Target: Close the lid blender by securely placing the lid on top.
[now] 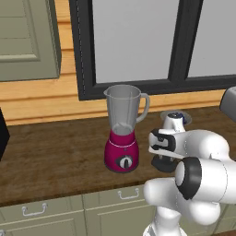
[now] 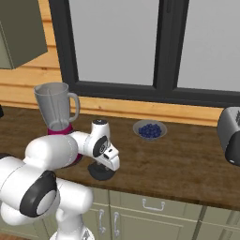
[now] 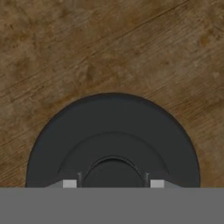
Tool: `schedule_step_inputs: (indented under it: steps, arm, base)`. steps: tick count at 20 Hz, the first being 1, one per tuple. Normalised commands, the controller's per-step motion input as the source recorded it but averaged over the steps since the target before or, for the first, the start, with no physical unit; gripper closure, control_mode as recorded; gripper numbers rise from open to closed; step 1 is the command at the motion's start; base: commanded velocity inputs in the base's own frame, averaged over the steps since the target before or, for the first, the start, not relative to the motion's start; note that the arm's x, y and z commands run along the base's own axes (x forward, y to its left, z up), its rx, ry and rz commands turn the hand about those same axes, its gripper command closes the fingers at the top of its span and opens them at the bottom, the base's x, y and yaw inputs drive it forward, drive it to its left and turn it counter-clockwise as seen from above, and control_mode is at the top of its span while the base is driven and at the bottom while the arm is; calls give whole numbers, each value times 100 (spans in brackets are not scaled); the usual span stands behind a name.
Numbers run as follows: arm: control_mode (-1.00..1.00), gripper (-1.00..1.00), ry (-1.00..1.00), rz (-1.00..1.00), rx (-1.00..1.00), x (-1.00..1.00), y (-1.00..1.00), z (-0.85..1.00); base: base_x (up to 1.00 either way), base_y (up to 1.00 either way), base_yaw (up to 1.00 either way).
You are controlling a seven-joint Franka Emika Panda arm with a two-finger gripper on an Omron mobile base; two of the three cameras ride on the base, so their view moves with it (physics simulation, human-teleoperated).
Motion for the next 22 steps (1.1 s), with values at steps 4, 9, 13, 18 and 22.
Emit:
schedule_step_inputs:
  steps: [4, 9, 13, 18, 22]
  arm:
    - [-100, 100, -13, 0, 0, -13, 0, 39]
    - [-100, 100, -19, -1, 0, -2, 0, 93]
    - [-100, 100, -23, -9, 0, 0, 0, 100]
    - [-100, 100, -28, -10, 0, 0, 0, 100]
    - [-100, 100, -22, -9, 0, 0, -9, 100]
  base:
    - [0, 0, 0]
    - [0, 0, 0]
    - [0, 0, 0]
    - [0, 0, 0]
    - [0, 0, 0]
